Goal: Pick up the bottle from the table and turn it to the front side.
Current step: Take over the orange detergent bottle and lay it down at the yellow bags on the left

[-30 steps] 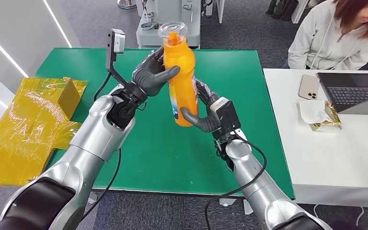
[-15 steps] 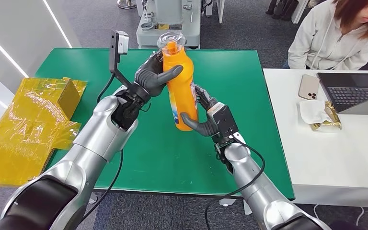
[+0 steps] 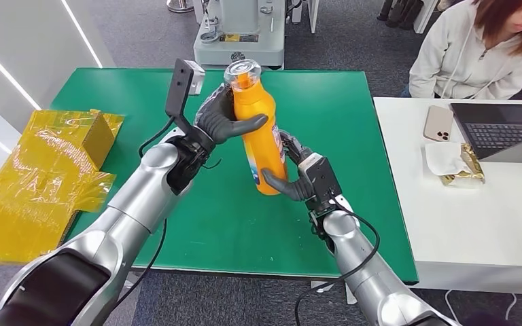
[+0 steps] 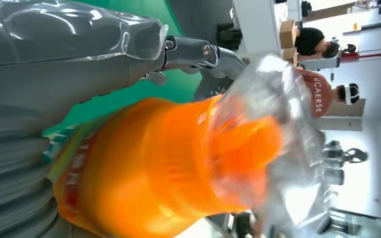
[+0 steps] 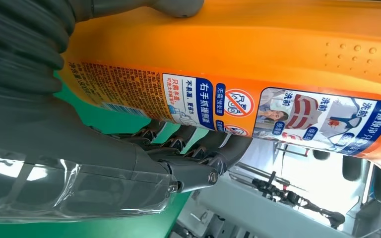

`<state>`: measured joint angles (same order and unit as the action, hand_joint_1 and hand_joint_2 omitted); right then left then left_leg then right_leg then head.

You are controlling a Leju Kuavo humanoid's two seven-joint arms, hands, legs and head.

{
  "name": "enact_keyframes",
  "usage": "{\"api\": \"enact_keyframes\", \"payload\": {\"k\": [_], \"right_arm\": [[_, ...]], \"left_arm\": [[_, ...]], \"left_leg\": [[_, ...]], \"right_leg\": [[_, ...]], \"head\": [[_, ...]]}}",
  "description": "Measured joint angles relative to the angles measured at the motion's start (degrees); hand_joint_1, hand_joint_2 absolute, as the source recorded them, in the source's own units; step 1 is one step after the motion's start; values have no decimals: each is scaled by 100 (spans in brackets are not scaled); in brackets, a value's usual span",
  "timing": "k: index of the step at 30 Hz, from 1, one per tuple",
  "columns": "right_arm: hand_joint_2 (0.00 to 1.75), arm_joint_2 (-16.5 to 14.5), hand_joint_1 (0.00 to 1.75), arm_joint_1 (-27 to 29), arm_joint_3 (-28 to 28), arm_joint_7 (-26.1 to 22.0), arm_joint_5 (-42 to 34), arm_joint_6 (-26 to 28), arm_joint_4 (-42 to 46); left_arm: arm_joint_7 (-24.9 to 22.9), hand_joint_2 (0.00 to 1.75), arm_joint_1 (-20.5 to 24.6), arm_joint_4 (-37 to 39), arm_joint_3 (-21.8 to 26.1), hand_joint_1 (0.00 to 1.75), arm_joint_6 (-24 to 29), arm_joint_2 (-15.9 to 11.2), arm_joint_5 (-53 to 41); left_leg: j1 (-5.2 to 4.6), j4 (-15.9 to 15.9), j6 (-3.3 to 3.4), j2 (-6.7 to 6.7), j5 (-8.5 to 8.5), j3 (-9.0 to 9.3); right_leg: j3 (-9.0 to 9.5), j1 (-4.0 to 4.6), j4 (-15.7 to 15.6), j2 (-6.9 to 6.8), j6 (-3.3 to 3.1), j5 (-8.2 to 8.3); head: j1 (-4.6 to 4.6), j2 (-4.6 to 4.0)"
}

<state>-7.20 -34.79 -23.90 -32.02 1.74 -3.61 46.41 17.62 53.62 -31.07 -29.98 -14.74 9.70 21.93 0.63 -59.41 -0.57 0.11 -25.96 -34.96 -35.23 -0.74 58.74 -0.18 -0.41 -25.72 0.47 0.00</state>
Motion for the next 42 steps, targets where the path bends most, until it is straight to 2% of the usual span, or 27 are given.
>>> {"api": "enact_keyframes", "payload": {"k": [4,9,16,18,19,21,25,31,32,35,36,42], "right_arm": [[175,17,175,-20,116,43,-37,-3,136],[175,20,175,-47,181,123,-46,-5,208],[175,20,175,-44,194,96,-13,5,214],[175,16,175,-40,192,75,3,9,213],[175,14,175,-38,191,67,11,10,213],[175,11,175,-35,189,61,26,12,210],[175,-6,175,-37,183,56,89,15,190],[175,-53,175,-53,164,26,239,45,92],[175,-62,138,-56,162,15,265,56,76],[175,-96,7,-86,148,-13,321,90,10],[175,-109,0,-101,140,-23,330,96,-15],[175,-146,0,-170,128,-51,310,105,-114]], "left_arm": [[36,175,-122,5,-124,175,63,-38,-236],[99,175,-204,5,-152,175,0,-63,-273],[-278,175,-206,17,-137,174,-522,-127,173],[-430,175,-196,42,-98,164,-712,-150,396],[-525,175,-190,62,-65,149,-829,-160,533],[-683,175,-183,101,6,137,-1021,-169,758],[-843,175,-179,169,122,175,-1216,-171,1023],[-1007,175,-181,205,208,175,-1422,-170,1280],[-1044,175,-181,211,219,175,-1451,-170,1332],[-1117,175,-193,230,251,175,-1513,-163,1465],[-1092,175,-205,233,257,175,-1509,-155,1459],[-663,175,-304,235,244,175,-1223,-94,1131]], "left_leg": [[0,0,0,1,0,0],[1,0,0,-1,0,-1],[1,1,0,-2,0,-1],[1,1,0,-2,0,-1],[1,1,0,-1,0,-1],[1,0,0,-1,0,-1],[0,0,0,-2,0,-1],[1,0,0,-1,0,0],[1,0,0,-1,0,0],[1,0,0,-1,0,0],[1,0,0,0,0,1],[0,0,0,1,0,0]], "right_leg": [[0,0,0,1,0,0],[0,0,0,-1,0,0],[0,1,0,-2,0,0],[0,1,0,-2,0,0],[0,1,0,-1,0,0],[0,1,0,-1,0,0],[0,0,0,-2,0,0],[0,1,0,-1,0,0],[0,1,0,-1,0,0],[-1,1,0,-1,0,0],[-1,1,0,0,0,0],[-1,0,0,1,0,0]], "head": [[1,0],[1,0],[1,0],[1,0],[1,0],[1,0],[1,0],[1,0],[1,0],[1,0],[1,0],[1,0]]}}
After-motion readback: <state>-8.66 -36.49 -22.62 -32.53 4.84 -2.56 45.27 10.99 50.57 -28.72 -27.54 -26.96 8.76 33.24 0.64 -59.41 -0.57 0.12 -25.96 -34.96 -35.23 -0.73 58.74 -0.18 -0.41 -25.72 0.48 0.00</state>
